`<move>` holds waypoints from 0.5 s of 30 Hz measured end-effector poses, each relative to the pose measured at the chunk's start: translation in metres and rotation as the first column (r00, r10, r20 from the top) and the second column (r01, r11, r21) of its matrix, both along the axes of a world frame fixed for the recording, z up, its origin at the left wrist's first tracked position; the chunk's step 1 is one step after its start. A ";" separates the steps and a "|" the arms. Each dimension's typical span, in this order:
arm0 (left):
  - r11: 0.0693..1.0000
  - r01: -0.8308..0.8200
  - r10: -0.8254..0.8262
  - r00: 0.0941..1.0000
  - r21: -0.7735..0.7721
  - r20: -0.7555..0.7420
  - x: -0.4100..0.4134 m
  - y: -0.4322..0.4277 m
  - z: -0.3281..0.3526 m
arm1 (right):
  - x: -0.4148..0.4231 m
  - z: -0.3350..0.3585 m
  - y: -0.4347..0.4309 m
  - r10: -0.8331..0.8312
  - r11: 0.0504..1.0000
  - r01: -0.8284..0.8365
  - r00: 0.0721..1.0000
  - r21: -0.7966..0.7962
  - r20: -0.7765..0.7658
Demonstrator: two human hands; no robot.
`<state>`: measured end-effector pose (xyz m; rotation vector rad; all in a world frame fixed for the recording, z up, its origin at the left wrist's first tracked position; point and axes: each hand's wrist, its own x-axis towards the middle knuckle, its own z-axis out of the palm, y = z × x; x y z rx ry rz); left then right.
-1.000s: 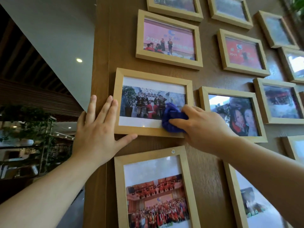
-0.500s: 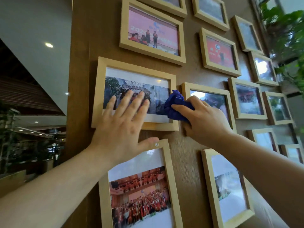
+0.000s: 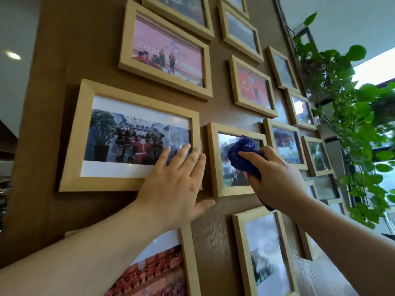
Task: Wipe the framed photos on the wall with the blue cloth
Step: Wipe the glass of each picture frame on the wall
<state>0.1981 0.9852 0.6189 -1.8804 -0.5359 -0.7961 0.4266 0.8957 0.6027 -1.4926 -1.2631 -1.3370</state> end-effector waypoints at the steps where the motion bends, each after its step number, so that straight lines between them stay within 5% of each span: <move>1: 1.000 -0.007 0.007 1.000 -0.001 0.003 0.004 0.000 0.000 | 0.004 0.001 0.004 0.011 1.000 -0.011 1.000 0.011 -0.014; 8: 0.996 -0.086 0.084 0.995 0.035 0.049 0.043 0.003 0.004 | 0.036 0.023 0.040 0.114 0.993 -0.114 0.993 0.036 0.002; 15: 0.963 -0.271 0.268 0.946 -0.007 0.184 0.079 -0.001 0.002 | 0.039 0.054 0.059 0.184 0.980 -0.196 0.962 0.042 0.204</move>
